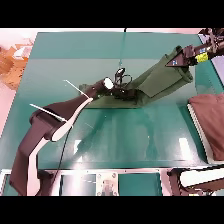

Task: Fold the shirts.

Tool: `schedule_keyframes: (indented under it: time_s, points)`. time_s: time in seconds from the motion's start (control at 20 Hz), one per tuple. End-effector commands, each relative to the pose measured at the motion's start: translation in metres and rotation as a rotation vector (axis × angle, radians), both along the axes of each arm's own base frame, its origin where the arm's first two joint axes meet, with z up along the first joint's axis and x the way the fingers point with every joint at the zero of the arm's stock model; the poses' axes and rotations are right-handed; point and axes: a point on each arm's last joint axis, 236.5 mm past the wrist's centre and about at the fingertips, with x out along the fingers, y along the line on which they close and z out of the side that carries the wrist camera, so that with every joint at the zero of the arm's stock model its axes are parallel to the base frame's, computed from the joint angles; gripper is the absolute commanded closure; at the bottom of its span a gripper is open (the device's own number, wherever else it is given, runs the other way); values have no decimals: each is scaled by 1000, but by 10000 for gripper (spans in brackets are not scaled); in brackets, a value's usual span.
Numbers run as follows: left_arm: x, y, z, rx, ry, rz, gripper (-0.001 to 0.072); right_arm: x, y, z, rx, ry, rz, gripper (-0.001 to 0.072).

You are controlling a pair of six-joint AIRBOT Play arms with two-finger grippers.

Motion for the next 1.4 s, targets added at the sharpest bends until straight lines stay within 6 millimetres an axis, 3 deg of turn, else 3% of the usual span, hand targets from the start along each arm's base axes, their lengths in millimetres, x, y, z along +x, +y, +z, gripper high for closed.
schedule_keyframes:
  time_s: [0.0,0.1,0.2,0.25,0.4,0.5,0.65,0.8,0.85,0.9,0.95,1.0,1.1,1.2,1.35]
  points:
    - [-6,17,32,-3,33,-135,686,-3,5,2,-1,13,-5,693]
    - [-9,60,51,67,72,-245,686,-4,15,3,4,27,-2,693]
    - [-1,130,59,237,104,-236,687,-3,35,4,12,33,6,693]
    - [7,175,60,363,104,-201,687,-2,50,5,19,34,9,693]
    - [18,301,81,684,109,-84,686,3,113,8,53,15,20,693]
    - [19,353,97,772,127,-12,685,8,167,-1,83,-4,15,692]
    - [22,394,109,789,128,40,685,18,265,-43,128,-26,-14,692]
    - [21,410,105,790,145,42,685,27,374,-100,226,-69,-95,674]
    - [19,411,103,793,144,21,685,26,407,-120,277,-66,-148,584]
    - [16,413,101,801,153,7,685,23,429,-140,288,-75,-175,448]
    - [14,413,101,806,151,-19,685,18,439,-158,270,-72,-168,246]
    - [13,414,100,811,143,-45,685,15,437,-168,246,-60,-151,226]
    - [13,415,100,821,134,-63,685,27,400,-165,196,-20,-118,227]
    - [15,415,100,820,125,-58,685,48,340,-149,175,45,-124,227]
    - [17,415,100,820,119,-55,685,73,222,-134,92,114,-164,228]
